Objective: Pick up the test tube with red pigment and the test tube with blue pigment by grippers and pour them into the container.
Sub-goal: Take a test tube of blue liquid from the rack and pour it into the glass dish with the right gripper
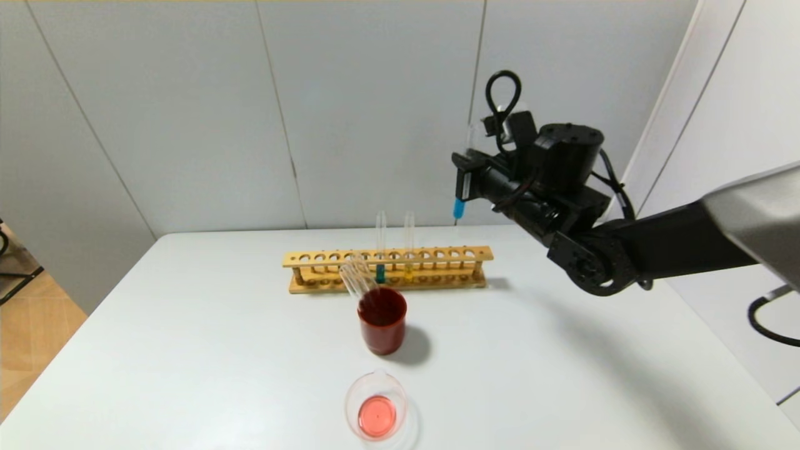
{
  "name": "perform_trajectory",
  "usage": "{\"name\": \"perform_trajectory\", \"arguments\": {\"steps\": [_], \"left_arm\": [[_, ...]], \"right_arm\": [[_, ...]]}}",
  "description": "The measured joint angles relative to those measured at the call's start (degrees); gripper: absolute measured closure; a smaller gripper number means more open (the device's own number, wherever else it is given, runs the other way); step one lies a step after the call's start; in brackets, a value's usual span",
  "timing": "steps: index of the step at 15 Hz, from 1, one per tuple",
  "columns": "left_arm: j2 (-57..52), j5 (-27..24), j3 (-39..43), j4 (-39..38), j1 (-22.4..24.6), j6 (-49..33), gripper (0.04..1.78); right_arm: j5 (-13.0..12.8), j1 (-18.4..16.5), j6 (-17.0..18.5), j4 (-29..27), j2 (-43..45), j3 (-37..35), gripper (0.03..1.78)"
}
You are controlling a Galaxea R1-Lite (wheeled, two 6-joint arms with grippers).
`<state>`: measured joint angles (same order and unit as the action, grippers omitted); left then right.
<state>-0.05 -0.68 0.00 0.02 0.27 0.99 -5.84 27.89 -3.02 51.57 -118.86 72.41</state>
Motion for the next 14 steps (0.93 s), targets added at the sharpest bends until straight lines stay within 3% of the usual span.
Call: {"name": "perform_trajectory", "arguments": {"steps": [5,10,14], "left_arm": [[0.00,0.00,0.00,0.00,-0.05,0.00,0.07],[0.00,-0.02,0.00,-0.02,-0.02,0.02,0.07],[0.00,0.00,0.00,0.00,-0.02,0.00,0.07]], "right_arm": [[-0.22,1.13,-2.68,-0.80,13.26,-9.81,1.47],[-4.05,1.97,-5.27,-0.74,22.44,-20.91,1.47],[-4.57,6.23,-8.72,-0.85,28.83,-31.65,1.47]]}}
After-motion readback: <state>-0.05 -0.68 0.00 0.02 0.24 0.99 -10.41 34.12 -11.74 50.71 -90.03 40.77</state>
